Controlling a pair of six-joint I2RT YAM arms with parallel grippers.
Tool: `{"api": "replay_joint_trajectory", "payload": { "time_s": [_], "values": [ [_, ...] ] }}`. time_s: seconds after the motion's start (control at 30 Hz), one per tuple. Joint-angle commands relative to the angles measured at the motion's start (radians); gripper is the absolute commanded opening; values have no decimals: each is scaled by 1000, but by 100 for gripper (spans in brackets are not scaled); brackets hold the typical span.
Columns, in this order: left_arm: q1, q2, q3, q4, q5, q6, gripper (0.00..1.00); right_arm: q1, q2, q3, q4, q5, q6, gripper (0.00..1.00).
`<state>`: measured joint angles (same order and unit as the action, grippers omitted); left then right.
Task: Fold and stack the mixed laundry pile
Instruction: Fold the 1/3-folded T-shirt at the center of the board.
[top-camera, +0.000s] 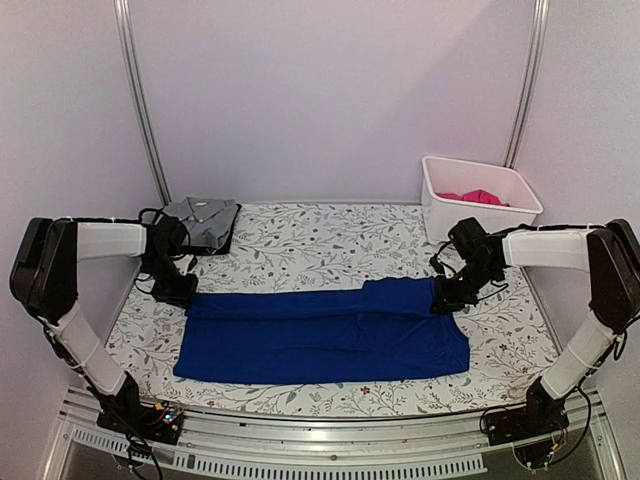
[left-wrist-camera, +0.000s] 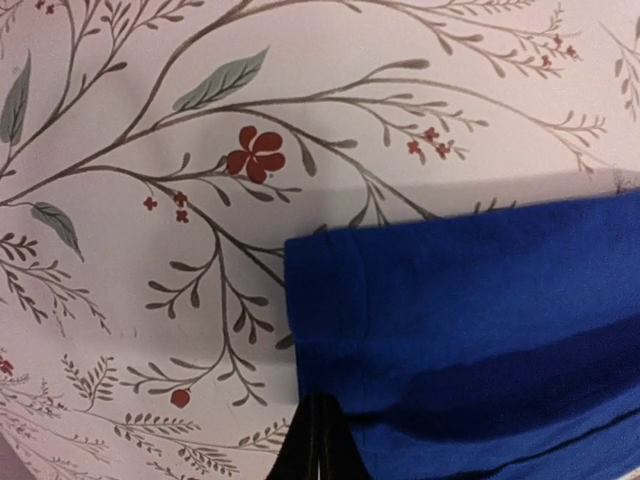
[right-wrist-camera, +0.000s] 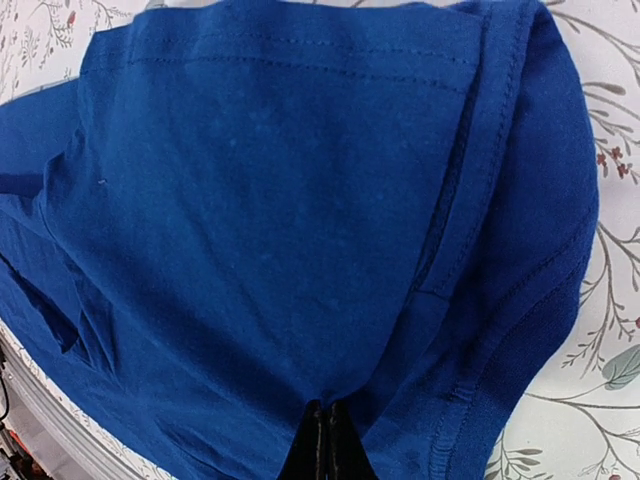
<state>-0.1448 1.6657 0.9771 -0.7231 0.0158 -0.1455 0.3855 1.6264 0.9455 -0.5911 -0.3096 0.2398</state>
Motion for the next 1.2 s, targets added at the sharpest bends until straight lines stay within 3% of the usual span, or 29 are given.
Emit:
{"api": "replay_joint_trajectory", "payload": {
  "time_s": [0.0,0.13,0.43,0.47,0.53,0.57,0.67,0.73,0.93,1.17],
  "values": [
    [-13,-34,43,-53,-66,8,0,0,4,84,-53,41,-15,0],
    [-14,-66,67,-88,-65,13,0,-4,-5,119,-80,53,-25,0],
    [-25,9,63,-81,-63,24,0,0,1,35,-66,-4,-49,0],
    [-25,13,67,-88,-72,17,8,1,5,36,-74,-12,-56,6],
    [-25,20,93,-104,-100,-8,43,1,5,45,-97,-15,-67,22],
    [-28,16,110,-107,-96,-14,55,0,-8,51,-100,-13,-70,27],
    [-55,-33,149,-74,-78,-13,78,-24,-39,87,-99,2,-70,41],
    [-72,-74,174,-28,-31,-3,90,-61,-43,129,-94,-4,-64,44],
    [-178,-89,272,131,121,1,97,-105,65,272,-70,-23,-73,43],
    [-306,55,413,173,142,-13,99,-120,205,351,-43,-38,-79,43]
  ]
}}
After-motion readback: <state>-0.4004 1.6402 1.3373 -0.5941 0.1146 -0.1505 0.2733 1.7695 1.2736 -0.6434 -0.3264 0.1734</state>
